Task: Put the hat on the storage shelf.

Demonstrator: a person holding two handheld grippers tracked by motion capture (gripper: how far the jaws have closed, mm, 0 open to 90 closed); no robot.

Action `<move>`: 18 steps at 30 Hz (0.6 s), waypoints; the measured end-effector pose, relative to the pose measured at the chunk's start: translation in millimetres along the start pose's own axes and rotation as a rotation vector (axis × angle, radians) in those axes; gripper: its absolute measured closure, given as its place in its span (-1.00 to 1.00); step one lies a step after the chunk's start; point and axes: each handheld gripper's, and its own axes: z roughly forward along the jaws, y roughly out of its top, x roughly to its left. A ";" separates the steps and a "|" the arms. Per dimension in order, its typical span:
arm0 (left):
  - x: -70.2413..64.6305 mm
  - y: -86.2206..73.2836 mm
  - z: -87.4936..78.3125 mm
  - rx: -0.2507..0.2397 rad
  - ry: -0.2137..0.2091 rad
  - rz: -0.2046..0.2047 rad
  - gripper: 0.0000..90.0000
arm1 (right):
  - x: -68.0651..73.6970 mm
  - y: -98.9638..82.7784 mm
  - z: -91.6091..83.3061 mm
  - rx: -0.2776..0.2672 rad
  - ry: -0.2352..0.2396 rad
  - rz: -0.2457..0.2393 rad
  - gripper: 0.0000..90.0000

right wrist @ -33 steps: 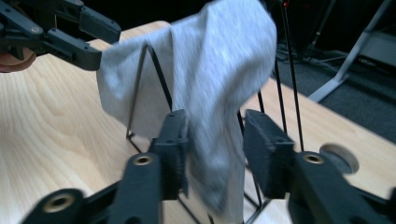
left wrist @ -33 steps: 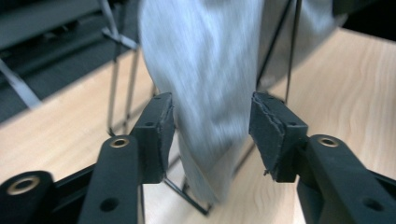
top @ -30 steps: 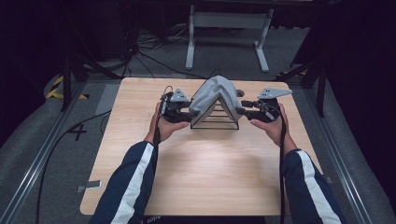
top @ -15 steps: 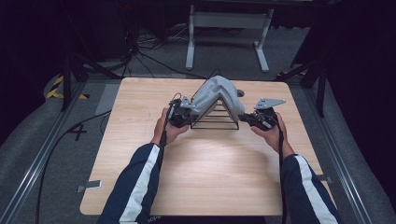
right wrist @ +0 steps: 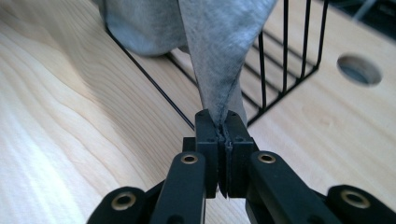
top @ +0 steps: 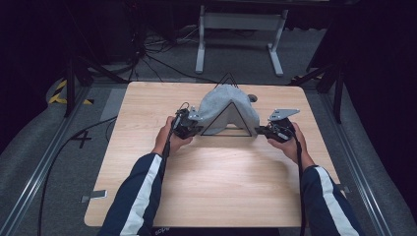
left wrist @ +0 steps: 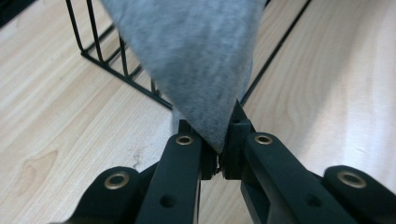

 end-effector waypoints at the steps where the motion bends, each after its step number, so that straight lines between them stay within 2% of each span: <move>1: 0.3 -0.3 1.4 0.004 -0.004 -0.009 0.93 | -4.2 -3.6 3.2 0.005 -0.003 0.029 0.94; 3: 1.1 -1.9 5.3 0.023 -0.003 -0.012 0.93 | -9.1 -7.8 5.5 0.009 -0.014 0.052 0.94; 9: 1.3 -5.4 9.5 0.027 -0.010 -0.038 0.93 | -15.2 -17.1 12.2 0.036 -0.028 0.081 0.94; 12: 1.2 -7.0 12.7 0.051 -0.005 -0.015 0.93 | -15.0 -22.9 17.8 0.057 -0.040 0.084 0.94; 15: 1.9 -11.3 17.1 0.059 -0.008 -0.041 0.93 | -15.6 -27.0 21.6 0.062 -0.046 0.089 0.94; 16: 3.2 -12.1 17.8 0.056 -0.004 -0.038 0.93 | -15.5 -27.5 21.9 0.063 -0.047 0.087 0.94; 17: 3.0 -13.5 19.1 0.047 -0.007 -0.053 0.93 | -15.1 -27.6 22.0 0.066 -0.048 0.082 0.94; 18: 3.7 -13.7 19.1 0.049 -0.007 -0.051 0.93 | -14.4 -27.5 22.0 0.066 -0.051 0.078 0.94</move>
